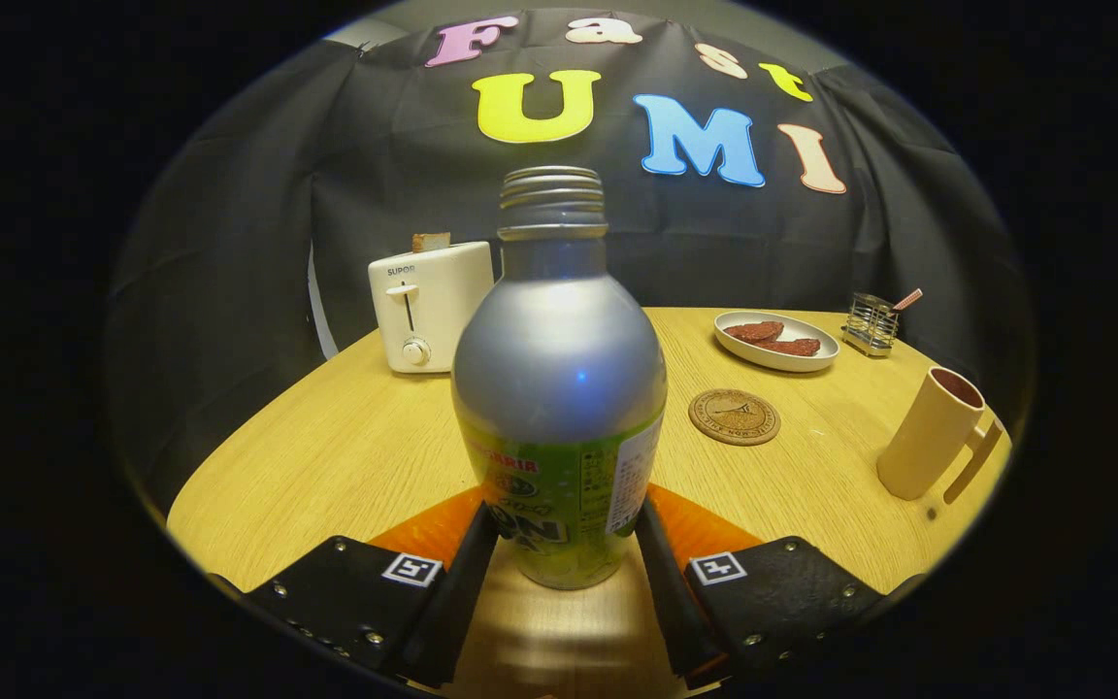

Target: Take the bottle from table, then pour the juice into the cup, finally place the bottle on the coaster

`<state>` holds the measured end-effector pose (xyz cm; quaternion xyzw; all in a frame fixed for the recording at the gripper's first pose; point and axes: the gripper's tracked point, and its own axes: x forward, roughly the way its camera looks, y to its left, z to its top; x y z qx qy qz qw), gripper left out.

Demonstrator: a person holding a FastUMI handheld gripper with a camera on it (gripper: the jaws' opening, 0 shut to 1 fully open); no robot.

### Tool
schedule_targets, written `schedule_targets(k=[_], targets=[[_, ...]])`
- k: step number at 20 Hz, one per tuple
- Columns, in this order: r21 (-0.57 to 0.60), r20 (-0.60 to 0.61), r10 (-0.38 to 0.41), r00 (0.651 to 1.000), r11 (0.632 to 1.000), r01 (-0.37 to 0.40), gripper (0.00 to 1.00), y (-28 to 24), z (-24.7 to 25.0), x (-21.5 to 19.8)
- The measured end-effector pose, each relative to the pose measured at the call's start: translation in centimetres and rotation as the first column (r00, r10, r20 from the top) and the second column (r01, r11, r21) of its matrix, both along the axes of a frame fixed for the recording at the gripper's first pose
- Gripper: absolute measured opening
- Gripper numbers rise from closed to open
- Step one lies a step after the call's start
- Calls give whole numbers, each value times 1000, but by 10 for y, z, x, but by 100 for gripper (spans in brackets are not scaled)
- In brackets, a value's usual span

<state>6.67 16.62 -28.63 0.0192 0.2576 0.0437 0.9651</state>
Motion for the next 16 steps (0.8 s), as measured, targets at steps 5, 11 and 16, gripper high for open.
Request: schedule_targets(k=[5,11,16], targets=[[83,-16,-24,1000,996,26,75,-4,16,3],[168,24,-122,992,979,116,75,-34,61,9],[213,50,-165,985,965,151,75,-60,86,12]])
